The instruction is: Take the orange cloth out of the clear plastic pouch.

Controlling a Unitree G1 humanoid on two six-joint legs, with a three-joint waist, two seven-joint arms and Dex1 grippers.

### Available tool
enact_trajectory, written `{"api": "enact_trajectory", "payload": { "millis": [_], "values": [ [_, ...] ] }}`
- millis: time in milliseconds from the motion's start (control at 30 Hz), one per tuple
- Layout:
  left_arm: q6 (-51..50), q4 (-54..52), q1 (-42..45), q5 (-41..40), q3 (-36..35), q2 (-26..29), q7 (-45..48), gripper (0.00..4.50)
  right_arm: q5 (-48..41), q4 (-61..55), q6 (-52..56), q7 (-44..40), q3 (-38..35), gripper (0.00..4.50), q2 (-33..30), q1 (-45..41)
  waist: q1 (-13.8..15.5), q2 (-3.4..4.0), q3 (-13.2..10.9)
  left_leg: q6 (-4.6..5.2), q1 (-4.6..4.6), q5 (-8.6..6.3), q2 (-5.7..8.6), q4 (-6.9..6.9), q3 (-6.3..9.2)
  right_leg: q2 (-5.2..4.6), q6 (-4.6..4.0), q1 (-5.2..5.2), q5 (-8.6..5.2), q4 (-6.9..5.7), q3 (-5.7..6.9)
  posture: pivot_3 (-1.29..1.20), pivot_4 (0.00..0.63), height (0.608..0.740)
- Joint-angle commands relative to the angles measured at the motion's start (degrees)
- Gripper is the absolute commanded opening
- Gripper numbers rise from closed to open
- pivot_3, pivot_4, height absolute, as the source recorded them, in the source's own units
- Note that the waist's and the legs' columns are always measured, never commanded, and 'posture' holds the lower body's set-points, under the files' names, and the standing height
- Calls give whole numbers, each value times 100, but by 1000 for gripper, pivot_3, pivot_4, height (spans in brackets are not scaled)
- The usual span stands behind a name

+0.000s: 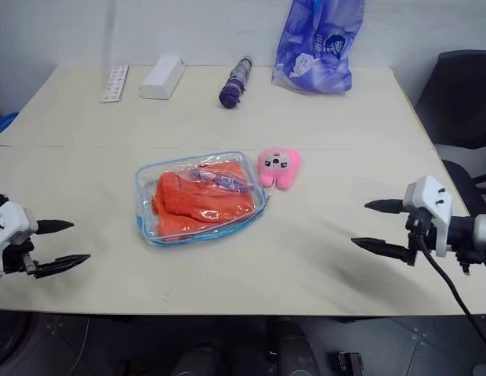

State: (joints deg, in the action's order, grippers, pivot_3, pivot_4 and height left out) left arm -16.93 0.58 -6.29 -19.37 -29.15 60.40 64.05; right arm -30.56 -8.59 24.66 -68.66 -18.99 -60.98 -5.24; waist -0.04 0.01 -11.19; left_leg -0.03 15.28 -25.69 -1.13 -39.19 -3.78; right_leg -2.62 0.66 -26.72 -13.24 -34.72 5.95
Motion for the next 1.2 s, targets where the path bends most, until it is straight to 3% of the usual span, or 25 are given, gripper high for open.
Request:
{"api": "enact_trajectory", "payload": {
  "millis": [33,233,433,533,667,767,967,1067,1200],
  "values": [
    [-332,-195,147,-363,-231,7,19,4475,-147,-113,102,73,-171,4500,58,-75,0,0,0,-1,0,1,0,0,0,0,0,0,0,-1,0,0,150,740],
    [-1448,-960,681,-1399,-65,-39,59,4475,-275,-452,353,395,228,4500,326,-678,-4,-1,1,-5,0,4,2,-4,0,-1,0,1,0,-8,-3,0,150,740],
    [-2050,-1596,1880,-1758,857,-146,-260,4475,432,-386,444,1353,1820,4500,1670,-2592,-78,-1,0,-37,0,24,8,-3,-6,3,-6,8,-1,-30,-14,0,150,740],
    [-2031,-1692,2318,-1682,1272,-187,-261,4475,1142,265,352,1689,2711,4500,2454,-3422,-140,-1,0,-48,1,34,7,-3,0,7,-16,3,-3,-40,-10,0,150,740],
    [-1917,-1709,2396,-1540,1427,-178,-310,4475,1831,1320,47,2067,3300,4500,3242,-4058,-162,-3,1,-47,17,41,9,-14,3,6,-21,-37,-5,-76,-5,0,150,740],
    [-1794,-1709,2213,-1445,1345,-171,-354,4475,2248,2199,-287,2327,3495,4500,3720,-4445,-198,-3,1,-47,117,41,10,-90,5,2,-26,-116,-2,-110,1,0,150,740],
    [-1618,-1710,1933,-1327,1144,-188,-490,4475,2456,3110,-611,2186,3585,4500,4323,-4828,-191,-4,1,-47,121,41,9,-97,18,-4,-29,-114,1,-114,7,0,150,740],
    [-1574,-1727,1909,-1320,1140,-218,-572,4500,2540,3311,-743,2096,3618,3886,4505,-4856,-191,-4,1,-47,121,41,8,-96,21,-5,-30,-112,1,-113,7,0,150,740],
    [-1512,-1713,1906,-1304,1173,-237,-639,4500,2621,3407,-822,2017,3600,2474,4608,-4816,-191,-4,1,-46,121,41,8,-96,24,-7,-29,-112,1,-113,9,0,150,740]
  ]
}}
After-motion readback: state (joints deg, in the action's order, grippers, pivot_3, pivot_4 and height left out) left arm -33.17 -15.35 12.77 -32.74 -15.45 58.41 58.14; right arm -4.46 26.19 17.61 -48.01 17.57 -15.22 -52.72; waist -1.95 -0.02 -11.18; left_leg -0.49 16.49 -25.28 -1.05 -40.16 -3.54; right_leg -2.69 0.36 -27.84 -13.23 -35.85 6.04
